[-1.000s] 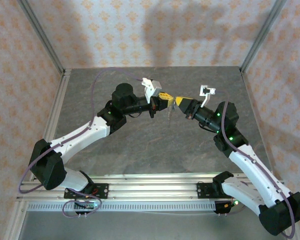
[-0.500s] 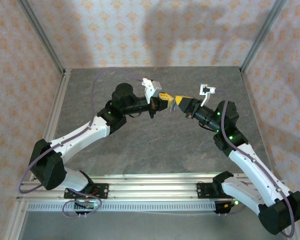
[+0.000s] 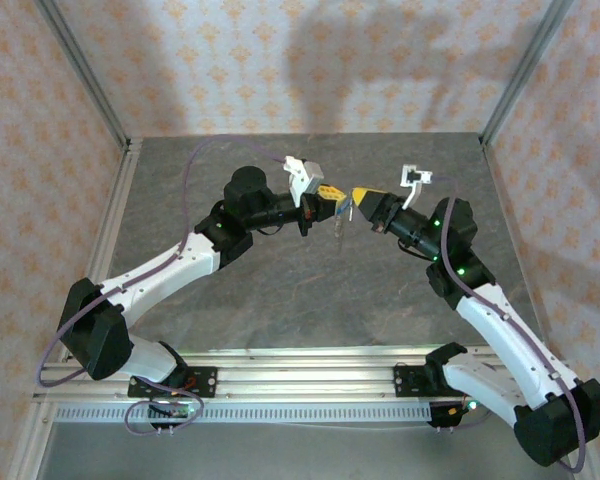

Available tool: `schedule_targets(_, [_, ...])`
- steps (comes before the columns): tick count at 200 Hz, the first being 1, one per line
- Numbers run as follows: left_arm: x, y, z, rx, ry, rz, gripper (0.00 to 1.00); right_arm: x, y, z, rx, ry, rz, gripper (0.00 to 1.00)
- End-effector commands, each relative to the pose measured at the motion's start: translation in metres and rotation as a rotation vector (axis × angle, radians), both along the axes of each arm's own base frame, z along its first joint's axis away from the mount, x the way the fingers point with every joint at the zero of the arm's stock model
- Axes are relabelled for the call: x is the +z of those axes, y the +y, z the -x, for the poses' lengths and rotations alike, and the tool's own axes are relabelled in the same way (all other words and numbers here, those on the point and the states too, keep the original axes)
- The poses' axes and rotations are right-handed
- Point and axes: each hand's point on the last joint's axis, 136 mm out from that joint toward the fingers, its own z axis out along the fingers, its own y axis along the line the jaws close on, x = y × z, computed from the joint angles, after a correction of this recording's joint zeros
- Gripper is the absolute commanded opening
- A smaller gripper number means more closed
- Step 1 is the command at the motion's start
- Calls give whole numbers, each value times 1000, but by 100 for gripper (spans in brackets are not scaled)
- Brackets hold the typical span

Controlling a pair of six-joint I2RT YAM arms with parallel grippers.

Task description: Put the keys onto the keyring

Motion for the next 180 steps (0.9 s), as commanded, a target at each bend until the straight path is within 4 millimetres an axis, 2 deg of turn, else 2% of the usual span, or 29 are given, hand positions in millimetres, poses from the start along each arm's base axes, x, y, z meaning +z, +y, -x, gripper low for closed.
schedule_targets(1, [39,0,13,-17,-93,83,0,-6,-6,-3,-20,0,1,0])
schedule_targets(70, [42,3,9,17,-97,93,0,-15,-6,-1,-3,18,2,0])
schedule_targets(92, [42,5,7,32,-94,91,0,-26,-10,-5,-32,41,27,0])
schedule_targets(107, [42,6,6,44,-96,82,0,-45,-16,-11,-68,81,58,0])
schedule_targets(153, [32,12,15,35,-103,55,0,-122,-31,-19,-167,243,95,0])
schedule_targets(180, [38,19,25,37,-151,70,0,-166,-44,-19,-243,334,126,0])
